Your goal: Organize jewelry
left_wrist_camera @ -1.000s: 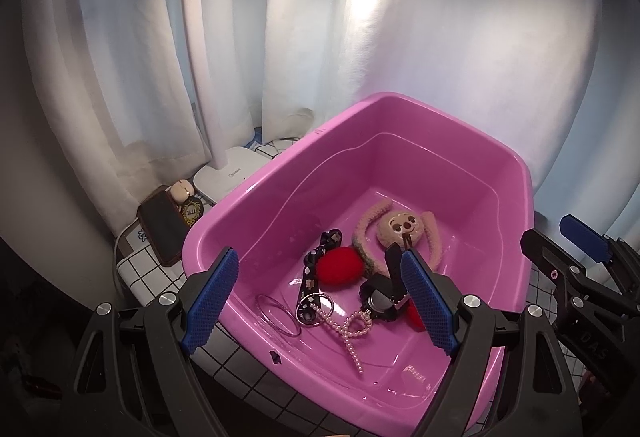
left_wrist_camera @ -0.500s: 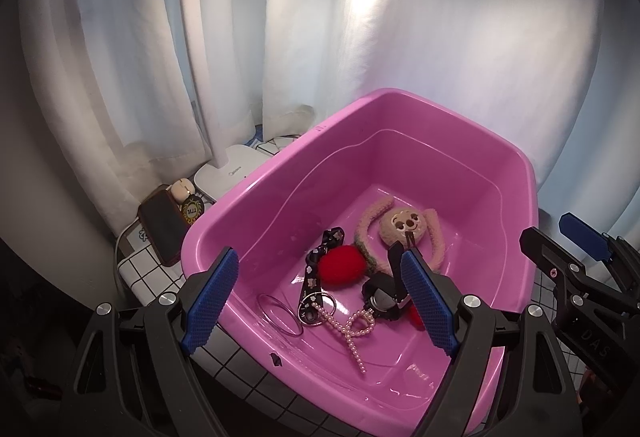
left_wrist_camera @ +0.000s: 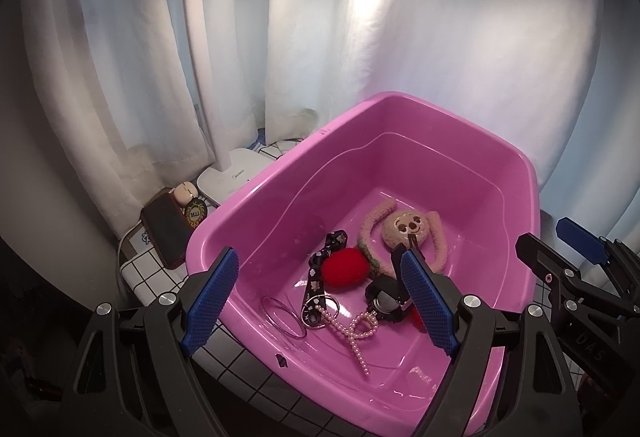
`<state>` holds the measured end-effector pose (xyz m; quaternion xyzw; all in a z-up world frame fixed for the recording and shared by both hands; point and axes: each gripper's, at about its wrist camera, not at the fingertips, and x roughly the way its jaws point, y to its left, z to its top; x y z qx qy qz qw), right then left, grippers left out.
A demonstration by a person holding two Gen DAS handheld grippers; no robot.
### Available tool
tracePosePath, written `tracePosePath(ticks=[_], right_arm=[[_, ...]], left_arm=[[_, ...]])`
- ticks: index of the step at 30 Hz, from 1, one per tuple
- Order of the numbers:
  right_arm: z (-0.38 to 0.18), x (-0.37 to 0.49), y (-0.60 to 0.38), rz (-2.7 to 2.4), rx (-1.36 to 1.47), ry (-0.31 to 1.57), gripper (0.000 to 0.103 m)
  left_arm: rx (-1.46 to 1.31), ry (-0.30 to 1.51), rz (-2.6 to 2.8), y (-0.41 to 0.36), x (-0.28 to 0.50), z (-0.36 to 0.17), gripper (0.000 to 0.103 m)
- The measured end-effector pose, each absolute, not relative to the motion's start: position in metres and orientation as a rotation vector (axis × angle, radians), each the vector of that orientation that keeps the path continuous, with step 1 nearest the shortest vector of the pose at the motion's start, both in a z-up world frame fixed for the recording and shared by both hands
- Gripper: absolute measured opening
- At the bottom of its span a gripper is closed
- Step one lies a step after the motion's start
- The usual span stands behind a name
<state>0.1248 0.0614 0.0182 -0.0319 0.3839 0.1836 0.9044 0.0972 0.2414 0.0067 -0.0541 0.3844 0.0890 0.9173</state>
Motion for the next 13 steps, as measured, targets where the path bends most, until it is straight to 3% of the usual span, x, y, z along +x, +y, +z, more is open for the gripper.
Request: tracePosePath(ticks=[13], right_arm=[[0.0175, 0.1223, 0.0602, 0.381, -0.066, 0.794, 0.063]], left_arm=[[-0.122, 0.807, 0.188, 0.2399, 0.0975, 0.0083, 0.082]])
